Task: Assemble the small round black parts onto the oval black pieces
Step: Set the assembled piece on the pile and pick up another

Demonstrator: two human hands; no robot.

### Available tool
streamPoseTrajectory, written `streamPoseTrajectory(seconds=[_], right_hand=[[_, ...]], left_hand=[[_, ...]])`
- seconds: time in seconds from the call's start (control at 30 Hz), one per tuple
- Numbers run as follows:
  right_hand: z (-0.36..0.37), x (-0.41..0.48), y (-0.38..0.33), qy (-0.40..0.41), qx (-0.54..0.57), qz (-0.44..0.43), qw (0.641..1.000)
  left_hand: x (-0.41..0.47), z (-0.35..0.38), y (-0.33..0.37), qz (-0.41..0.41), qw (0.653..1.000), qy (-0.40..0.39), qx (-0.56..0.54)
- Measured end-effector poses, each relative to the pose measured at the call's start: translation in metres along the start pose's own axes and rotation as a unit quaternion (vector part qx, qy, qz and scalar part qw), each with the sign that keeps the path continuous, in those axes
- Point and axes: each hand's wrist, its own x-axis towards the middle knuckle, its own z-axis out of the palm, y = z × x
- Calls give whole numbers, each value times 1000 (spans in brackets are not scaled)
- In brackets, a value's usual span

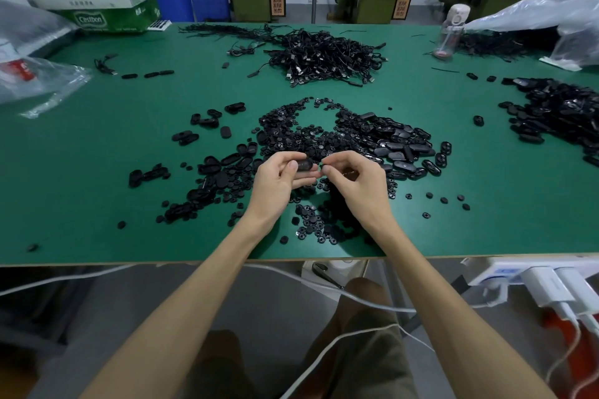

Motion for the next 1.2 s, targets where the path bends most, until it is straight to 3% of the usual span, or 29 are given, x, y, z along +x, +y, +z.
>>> streamPoseTrajectory(seconds=[0.33, 0.63, 1.2], right_hand=[[1, 1, 4, 2, 45, 11, 999], [-1, 1, 4, 12, 48, 21, 999], [-4, 1, 5, -11, 84, 30, 996]], left_hand=[[-3, -5, 2, 29, 999, 23, 18], [-2, -2, -1, 37, 998, -10, 55], [-2, -3, -1, 43, 999, 9, 27]])
